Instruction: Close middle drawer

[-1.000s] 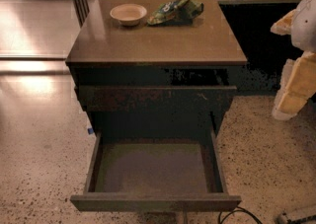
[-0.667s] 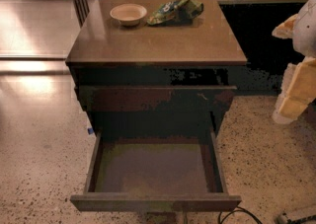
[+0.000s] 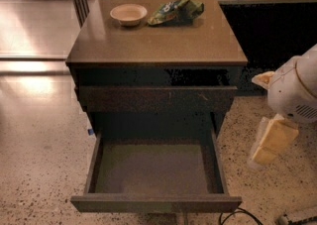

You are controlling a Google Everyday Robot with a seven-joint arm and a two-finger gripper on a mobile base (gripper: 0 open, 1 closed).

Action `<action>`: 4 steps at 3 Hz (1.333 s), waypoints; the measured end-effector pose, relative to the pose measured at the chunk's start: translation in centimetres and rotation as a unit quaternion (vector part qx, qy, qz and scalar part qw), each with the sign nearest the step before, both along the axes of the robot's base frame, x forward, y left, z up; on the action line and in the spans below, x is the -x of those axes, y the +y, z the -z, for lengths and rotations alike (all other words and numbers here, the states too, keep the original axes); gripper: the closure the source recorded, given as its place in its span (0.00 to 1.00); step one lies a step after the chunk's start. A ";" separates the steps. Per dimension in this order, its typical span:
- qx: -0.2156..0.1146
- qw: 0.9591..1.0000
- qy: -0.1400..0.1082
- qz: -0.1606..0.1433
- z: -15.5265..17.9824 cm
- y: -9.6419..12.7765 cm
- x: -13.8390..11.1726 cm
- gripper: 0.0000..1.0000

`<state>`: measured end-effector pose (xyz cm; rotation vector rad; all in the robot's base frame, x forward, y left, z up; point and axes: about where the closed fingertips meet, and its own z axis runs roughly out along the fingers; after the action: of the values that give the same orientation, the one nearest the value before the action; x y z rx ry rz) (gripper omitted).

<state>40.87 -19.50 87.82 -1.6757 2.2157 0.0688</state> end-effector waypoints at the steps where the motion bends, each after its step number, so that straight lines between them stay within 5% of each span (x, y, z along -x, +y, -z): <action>1: -0.021 1.000 0.013 -0.015 8.3 3.6 1.9 0.00; 2: -0.021 0.999 0.028 -0.028 13.9 5.6 3.4 0.00; 3: -0.025 0.999 0.026 -0.027 14.0 5.6 3.6 0.00; 4: -0.067 0.997 0.039 -0.025 17.9 5.5 4.1 0.00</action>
Offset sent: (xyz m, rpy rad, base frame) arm -0.0470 0.0781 -0.1949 0.0519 0.0926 0.0820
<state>36.76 -14.00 69.94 -1.6806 2.1727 0.2927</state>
